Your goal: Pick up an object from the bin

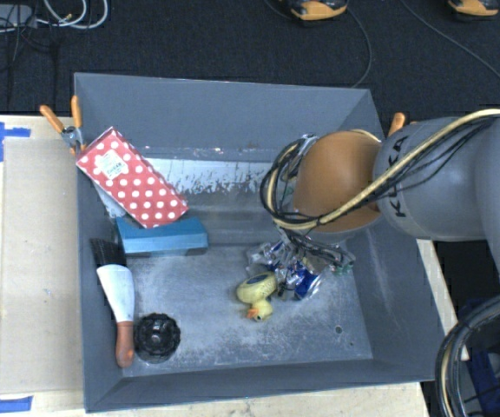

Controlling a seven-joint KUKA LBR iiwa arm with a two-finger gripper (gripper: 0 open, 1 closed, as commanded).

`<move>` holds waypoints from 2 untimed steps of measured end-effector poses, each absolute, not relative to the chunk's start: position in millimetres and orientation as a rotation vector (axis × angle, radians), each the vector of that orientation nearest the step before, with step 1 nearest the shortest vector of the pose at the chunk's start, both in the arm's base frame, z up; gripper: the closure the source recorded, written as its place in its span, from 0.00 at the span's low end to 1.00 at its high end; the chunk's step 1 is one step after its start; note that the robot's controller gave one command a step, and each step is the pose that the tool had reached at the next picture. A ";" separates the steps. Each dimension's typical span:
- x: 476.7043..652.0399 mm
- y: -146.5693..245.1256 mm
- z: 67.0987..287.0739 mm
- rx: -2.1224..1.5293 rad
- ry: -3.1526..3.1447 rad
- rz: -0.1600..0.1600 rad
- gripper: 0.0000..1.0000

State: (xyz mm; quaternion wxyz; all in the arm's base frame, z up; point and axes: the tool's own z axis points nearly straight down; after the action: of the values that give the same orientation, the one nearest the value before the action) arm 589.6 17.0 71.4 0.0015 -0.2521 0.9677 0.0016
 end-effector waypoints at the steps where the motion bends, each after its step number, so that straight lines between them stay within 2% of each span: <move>1: 589.6 16.9 71.4 -0.789 3.038 0.006 1.00; 2: 582.6 15.8 111.8 -0.795 3.046 0.008 1.00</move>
Offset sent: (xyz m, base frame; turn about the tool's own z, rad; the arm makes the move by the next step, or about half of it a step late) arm -0.0093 -0.0041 0.1139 -0.0042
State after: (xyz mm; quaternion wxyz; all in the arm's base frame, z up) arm 582.6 15.8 111.8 -0.0035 -0.2526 0.9676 0.0026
